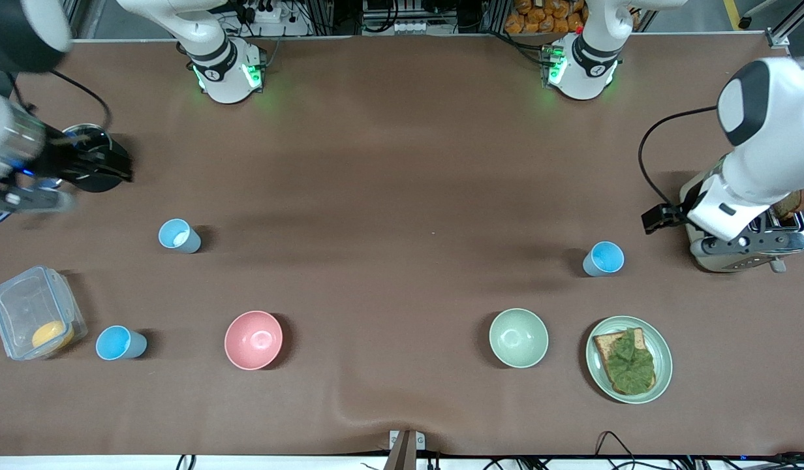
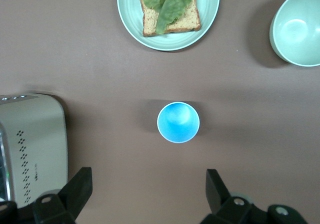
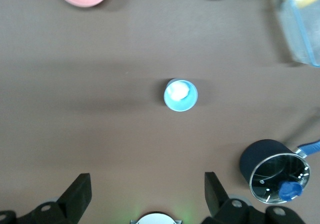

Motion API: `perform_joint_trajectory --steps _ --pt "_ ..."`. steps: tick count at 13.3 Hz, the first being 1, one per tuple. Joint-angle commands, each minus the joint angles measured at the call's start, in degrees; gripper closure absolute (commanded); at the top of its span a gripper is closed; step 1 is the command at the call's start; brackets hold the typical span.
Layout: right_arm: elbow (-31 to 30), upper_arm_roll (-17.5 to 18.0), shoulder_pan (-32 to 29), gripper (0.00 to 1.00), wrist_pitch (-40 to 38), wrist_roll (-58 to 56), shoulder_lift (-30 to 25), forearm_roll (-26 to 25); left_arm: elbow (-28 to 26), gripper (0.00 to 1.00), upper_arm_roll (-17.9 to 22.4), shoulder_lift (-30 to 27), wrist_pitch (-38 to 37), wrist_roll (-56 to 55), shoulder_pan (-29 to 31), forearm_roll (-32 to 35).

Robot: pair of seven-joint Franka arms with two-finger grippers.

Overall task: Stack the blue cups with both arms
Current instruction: 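Reach the right gripper to one blue cup while the left gripper reaches another, then close both grippers around the rims of the two blue cups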

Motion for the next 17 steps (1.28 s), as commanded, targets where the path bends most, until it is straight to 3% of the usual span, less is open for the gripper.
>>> perform_joint_trajectory --steps 1,3,7,12,17 --pt "1.0 -0.2 4.1 0.00 -0.3 1.4 3.9 -1.4 -0.2 0.00 -0.5 2.3 2.9 0.7 0.0 0.5" --pt "-1.0 -0.2 4.5 0.00 4.1 1.4 7.0 -1.4 -0.3 0.00 -0.5 4.1 4.3 0.8 -0.1 0.5" --pt "-17.6 -0.3 3.6 0.00 24.3 1.0 6.3 -1.4 -0.6 0.00 -0.6 7.3 7.2 0.7 -0.3 -1.4" --pt "-31.0 -0.6 -0.8 0.00 42.2 -0.7 6.8 -1.4 -4.4 0.00 -0.6 8.6 13.8 1.2 -0.3 -1.8" --pt "-33.5 -0.6 -2.0 0.00 47.4 -1.3 9.3 -1.5 -9.4 0.00 -0.6 9.7 20.2 1.8 0.1 -1.8"
